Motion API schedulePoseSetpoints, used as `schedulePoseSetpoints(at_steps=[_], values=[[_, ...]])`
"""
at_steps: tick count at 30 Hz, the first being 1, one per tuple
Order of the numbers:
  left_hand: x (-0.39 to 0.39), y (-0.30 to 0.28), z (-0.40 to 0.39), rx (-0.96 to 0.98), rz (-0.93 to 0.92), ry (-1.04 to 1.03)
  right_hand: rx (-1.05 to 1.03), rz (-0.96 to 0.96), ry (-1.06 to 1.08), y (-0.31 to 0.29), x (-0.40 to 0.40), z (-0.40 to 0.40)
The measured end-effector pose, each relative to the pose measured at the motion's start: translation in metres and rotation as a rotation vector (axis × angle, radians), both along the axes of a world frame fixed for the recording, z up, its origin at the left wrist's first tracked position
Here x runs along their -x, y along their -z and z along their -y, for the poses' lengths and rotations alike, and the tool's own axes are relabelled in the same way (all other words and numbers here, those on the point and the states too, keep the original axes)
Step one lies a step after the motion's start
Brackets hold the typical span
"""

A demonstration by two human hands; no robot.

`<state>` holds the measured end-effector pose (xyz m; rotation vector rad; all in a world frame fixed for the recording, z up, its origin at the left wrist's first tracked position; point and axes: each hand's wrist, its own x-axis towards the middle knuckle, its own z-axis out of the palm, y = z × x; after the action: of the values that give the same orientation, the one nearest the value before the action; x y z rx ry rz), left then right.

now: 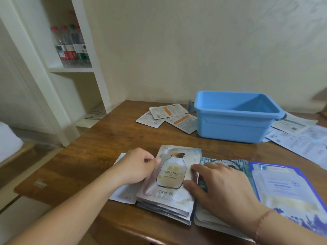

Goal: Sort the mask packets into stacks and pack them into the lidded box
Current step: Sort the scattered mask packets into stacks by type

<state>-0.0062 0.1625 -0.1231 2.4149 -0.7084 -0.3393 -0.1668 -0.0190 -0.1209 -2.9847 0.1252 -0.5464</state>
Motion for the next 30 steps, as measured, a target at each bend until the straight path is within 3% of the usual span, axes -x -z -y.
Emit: schedulePoseSetpoints(at_steps=[5, 11, 24, 28, 30], values=[[0.0, -0.005, -0.002, -0.034, -0.032, 0.023, 0.089, 0.026, 0.035, 0.004, 0.006, -0.002], [0.005, -0.006, -0.001, -0.064, -0.016, -0.003, -0.016, -0.133, -0.007, 0.0, 0.005, -0.008], [0.011, -0.024, -0.001, -0.119, -0.033, -0.031, -0.093, -0.174, -0.007, -0.015, 0.009, -0.002], [0.017, -0.042, 0.013, -0.265, 0.186, -0.023, -0.143, -0.064, 0.033, -0.019, 0.025, 0.024], [0.025, -0.05, 0.036, -0.249, 0.32, 0.004, -0.167, -0.006, 0.106, -0.021, 0.041, 0.051]])
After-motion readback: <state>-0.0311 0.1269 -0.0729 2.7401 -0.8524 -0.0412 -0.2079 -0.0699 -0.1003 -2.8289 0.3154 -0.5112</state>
